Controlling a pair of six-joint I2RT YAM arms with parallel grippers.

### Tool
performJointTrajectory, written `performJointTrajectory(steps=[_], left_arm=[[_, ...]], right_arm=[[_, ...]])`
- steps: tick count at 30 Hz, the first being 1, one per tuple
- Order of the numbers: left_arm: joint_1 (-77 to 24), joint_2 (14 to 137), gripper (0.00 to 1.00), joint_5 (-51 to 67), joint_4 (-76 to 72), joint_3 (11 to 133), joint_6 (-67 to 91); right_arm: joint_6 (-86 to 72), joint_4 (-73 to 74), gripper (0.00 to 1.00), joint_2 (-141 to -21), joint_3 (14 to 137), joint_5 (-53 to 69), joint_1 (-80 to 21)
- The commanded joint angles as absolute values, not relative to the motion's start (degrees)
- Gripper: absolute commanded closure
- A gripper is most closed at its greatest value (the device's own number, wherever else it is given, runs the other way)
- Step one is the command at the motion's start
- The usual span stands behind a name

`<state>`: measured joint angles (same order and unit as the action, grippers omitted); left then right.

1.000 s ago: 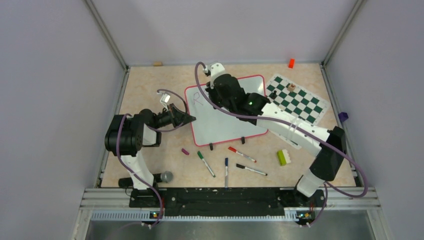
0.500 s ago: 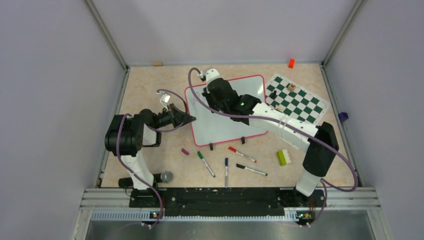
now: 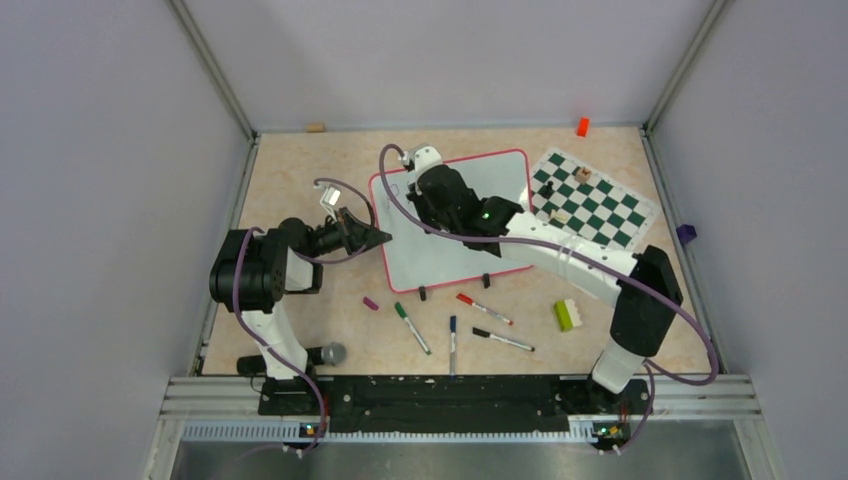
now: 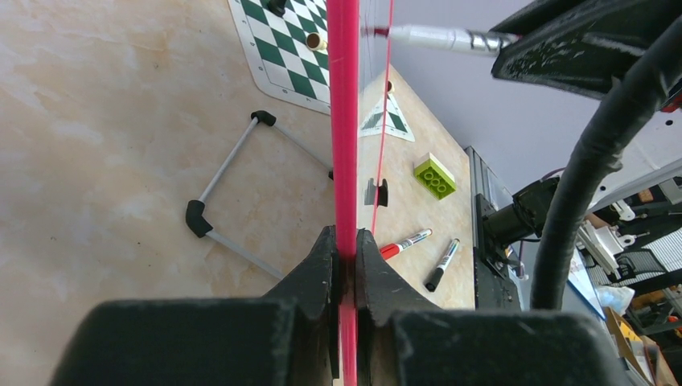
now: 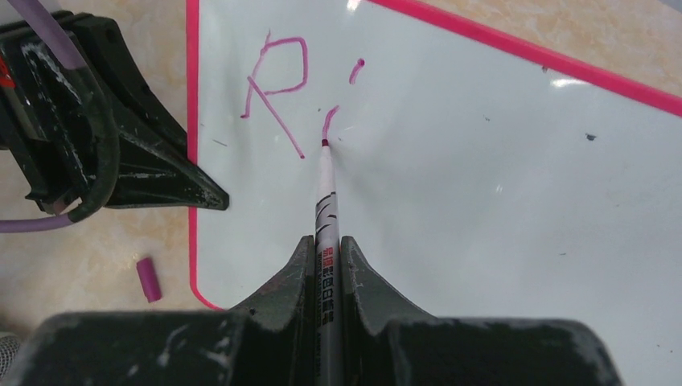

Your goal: Write a sentence on the whiteboard

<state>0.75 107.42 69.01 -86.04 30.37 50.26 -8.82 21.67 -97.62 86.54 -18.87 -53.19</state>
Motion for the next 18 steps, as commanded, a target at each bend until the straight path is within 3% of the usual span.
performJointTrajectory(steps=[1,18], left_arm=[[0.3,107.0,1.0,70.6,-92.8,30.2,48.0],[0.3,107.0,1.0,70.7,-92.8,30.2,48.0]], right_arm=[[-10.2,22.5,1.0,-95.2,82.5,-19.0,-52.7],[-10.0,23.3,1.0,-92.5,87.8,-16.4,-51.6]])
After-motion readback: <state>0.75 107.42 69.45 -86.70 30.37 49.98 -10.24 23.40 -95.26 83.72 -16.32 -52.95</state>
